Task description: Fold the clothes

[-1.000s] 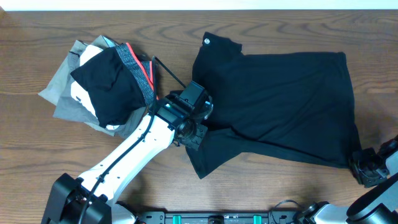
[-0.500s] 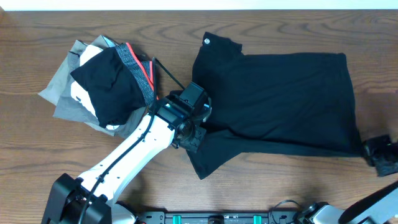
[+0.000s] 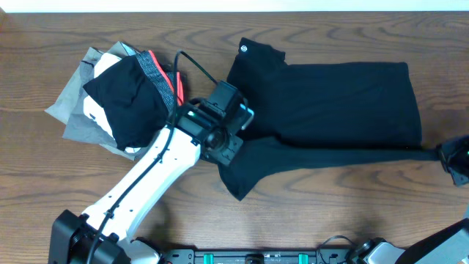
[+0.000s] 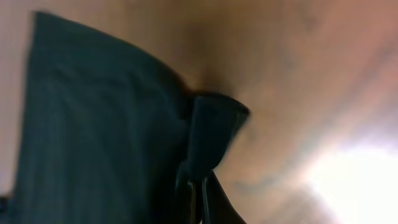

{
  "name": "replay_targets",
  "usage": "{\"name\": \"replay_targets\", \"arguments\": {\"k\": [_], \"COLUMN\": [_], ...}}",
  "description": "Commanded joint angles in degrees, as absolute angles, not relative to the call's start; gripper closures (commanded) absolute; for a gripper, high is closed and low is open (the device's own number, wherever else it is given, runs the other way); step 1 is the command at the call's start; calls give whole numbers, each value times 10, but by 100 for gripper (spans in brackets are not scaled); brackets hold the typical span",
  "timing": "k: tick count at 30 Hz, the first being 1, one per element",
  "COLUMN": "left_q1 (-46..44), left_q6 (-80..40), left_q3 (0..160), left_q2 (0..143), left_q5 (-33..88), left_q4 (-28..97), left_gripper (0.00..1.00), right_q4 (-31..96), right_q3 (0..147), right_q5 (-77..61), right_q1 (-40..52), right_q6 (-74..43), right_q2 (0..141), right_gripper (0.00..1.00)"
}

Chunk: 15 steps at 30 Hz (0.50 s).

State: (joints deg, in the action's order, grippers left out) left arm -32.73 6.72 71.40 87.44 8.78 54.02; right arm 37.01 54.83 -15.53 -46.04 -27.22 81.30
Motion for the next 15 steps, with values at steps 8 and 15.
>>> {"name": "replay_targets", "arguments": {"k": [8,15], "left_q1": [-300,-299], "left_q6": [164,173], "left_q3": [724,724], "left_q2": [880,923], "left_q5": [67,41], "left_q4": [413,365], "left_gripper": [93,94], "right_q4": [273,206], "right_q3": [554,554], "right_q5": [-182,-184], "right_q1": [-415,-401], "right_q6": [-314,-312], "right_q2": [890,922], "right_gripper": [99,99]}}
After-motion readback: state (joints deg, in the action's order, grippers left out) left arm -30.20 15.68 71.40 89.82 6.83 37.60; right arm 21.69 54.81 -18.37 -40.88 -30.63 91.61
